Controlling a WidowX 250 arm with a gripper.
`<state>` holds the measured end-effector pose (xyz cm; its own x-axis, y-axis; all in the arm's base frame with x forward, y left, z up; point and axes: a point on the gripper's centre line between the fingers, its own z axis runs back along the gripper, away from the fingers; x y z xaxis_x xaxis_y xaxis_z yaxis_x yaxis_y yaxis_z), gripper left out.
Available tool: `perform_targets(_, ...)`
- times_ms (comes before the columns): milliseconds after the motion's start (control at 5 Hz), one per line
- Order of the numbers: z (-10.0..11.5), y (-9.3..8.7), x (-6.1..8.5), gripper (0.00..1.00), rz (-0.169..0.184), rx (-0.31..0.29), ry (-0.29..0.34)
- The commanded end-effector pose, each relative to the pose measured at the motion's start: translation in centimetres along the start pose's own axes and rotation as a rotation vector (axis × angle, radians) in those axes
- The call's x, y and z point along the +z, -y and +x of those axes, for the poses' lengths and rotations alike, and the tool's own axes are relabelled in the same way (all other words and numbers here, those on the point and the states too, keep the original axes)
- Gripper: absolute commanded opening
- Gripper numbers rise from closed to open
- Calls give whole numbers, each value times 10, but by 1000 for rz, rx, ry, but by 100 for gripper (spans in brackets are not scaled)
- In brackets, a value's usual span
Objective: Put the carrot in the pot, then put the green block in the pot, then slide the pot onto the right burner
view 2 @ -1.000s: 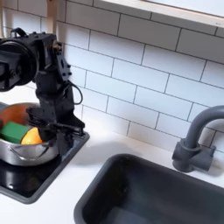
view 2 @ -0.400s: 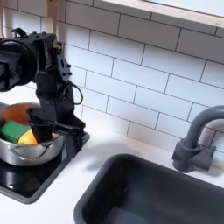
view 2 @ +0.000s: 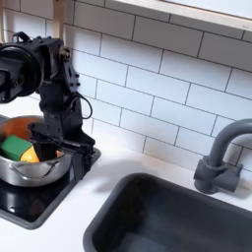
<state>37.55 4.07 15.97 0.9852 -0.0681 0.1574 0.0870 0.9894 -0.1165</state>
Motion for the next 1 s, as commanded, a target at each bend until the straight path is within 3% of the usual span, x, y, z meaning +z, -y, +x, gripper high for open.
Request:
perform_targets(0, -3, 7, 32, 100, 0, -18, 114)
perform_targets(400, -9, 16, 61, 100, 1, -48, 201)
perform_targets(800, -11, 9, 61, 100, 4, -23, 202)
